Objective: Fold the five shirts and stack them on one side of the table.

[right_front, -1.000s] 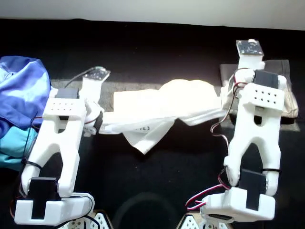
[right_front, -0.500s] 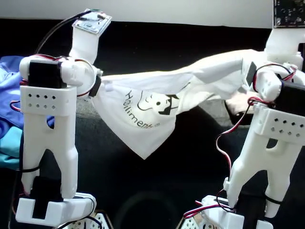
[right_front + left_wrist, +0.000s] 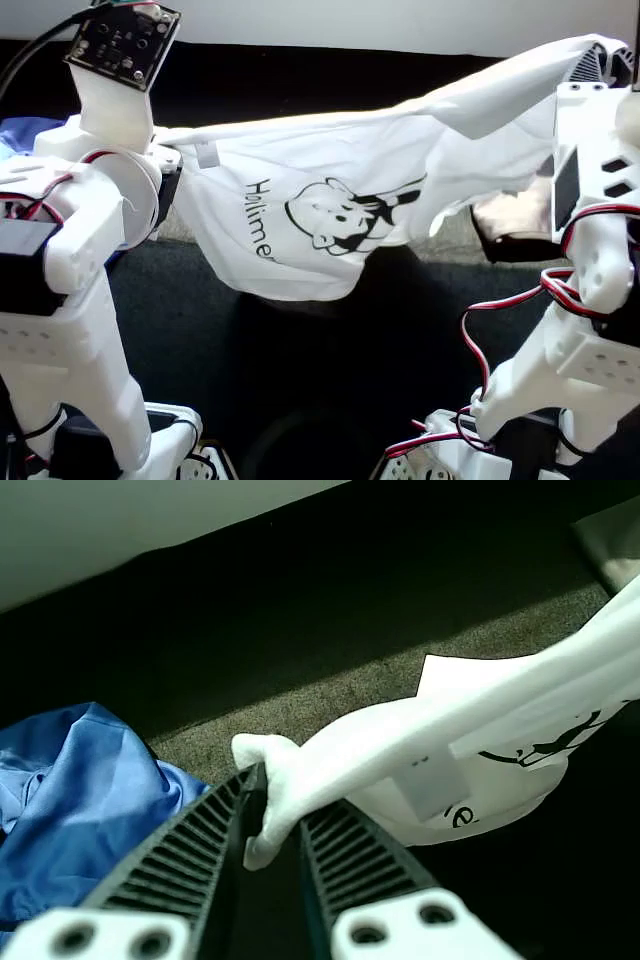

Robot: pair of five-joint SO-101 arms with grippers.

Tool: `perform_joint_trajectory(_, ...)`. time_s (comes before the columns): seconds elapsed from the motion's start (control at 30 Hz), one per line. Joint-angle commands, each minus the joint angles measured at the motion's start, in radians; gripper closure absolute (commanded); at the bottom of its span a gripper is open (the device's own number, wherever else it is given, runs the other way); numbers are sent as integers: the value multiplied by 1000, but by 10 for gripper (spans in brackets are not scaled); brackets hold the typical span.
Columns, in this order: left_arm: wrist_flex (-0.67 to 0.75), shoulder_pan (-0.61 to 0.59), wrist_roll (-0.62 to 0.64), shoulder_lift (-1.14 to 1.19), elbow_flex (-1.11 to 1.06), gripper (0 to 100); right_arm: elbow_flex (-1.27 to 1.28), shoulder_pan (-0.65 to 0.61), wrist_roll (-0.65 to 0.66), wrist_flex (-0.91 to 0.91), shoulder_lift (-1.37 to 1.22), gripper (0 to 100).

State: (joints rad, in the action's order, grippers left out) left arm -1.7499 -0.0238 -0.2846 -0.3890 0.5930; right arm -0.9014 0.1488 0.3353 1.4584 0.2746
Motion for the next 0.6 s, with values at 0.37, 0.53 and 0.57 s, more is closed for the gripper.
perform_joint_trajectory(0.37, 5, 16, 6, 131, -417, 990, 245, 19, 2, 160, -28, 992)
perform_joint_trajectory(0.53, 17, 84, 6, 248, -585, 990, 464, -5, -63, 134, 16, 992)
perform_joint_trajectory(0.57, 31, 102, 6, 262, -619, 990, 510, -16, -71, 133, 38, 992)
